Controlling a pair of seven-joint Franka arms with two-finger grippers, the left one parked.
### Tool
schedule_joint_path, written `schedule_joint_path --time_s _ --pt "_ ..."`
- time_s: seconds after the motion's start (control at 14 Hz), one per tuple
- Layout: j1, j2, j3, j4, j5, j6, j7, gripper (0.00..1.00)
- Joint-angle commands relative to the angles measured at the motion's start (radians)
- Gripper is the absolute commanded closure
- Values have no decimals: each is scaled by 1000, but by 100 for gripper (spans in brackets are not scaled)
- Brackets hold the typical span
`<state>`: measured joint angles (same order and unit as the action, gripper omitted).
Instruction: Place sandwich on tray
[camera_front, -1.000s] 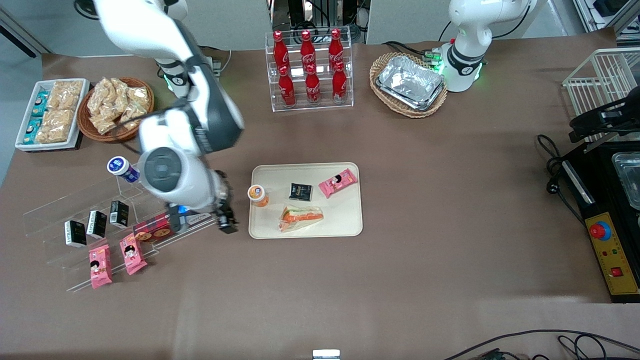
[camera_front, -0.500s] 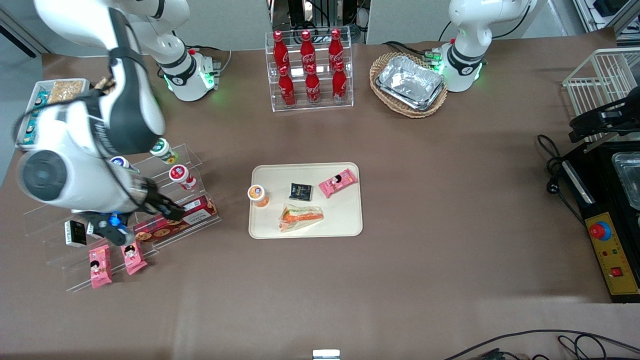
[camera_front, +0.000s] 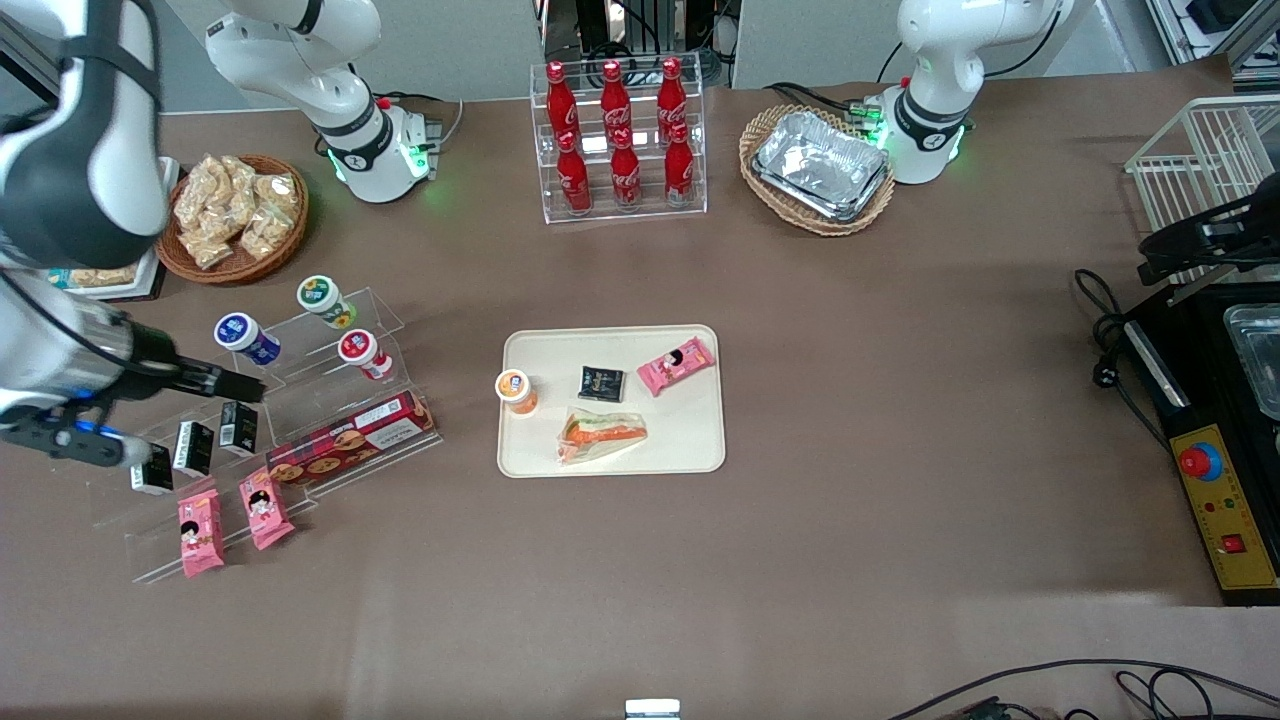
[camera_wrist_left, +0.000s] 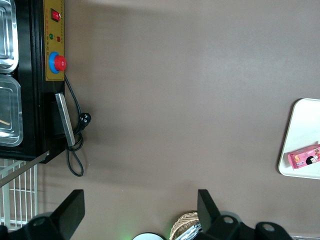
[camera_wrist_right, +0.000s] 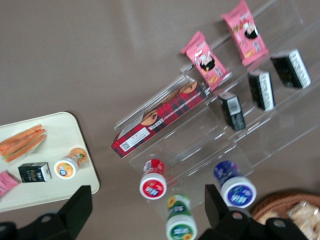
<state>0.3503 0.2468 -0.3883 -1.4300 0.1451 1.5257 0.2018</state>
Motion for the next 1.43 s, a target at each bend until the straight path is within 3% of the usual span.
schedule_joint_path --time_s 0.0,0.57,0.71,0.86,1.36 --pt "-28 -102 0 -124 -7 111 -192 0" --pt "-131 -248 17 -291 -27 189 -352 0" --pt "-198 -291 113 -314 -91 191 -351 0" --pt "-284 -308 207 -323 -98 179 -341 0" --pt "-346 -314 258 -334 -98 169 -340 0"
